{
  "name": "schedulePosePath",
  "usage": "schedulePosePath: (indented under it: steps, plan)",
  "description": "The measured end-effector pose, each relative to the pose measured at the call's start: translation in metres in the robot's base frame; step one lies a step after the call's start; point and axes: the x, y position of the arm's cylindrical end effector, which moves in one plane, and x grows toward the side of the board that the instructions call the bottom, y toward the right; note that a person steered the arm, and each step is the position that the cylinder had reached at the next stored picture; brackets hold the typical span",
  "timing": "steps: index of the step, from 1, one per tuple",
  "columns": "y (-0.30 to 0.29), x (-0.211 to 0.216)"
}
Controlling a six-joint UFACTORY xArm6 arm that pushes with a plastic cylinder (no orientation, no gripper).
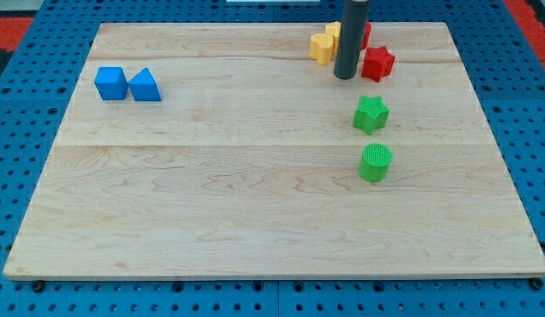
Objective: Slide the red star towards the bottom right side of the red circle
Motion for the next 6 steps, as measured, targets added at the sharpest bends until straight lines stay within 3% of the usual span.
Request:
schedulePosePath:
  steps: [2, 4, 6]
  plan:
    - [0.031, 0.044]
    - [0.061, -0.001]
    - [0.015, -0.022]
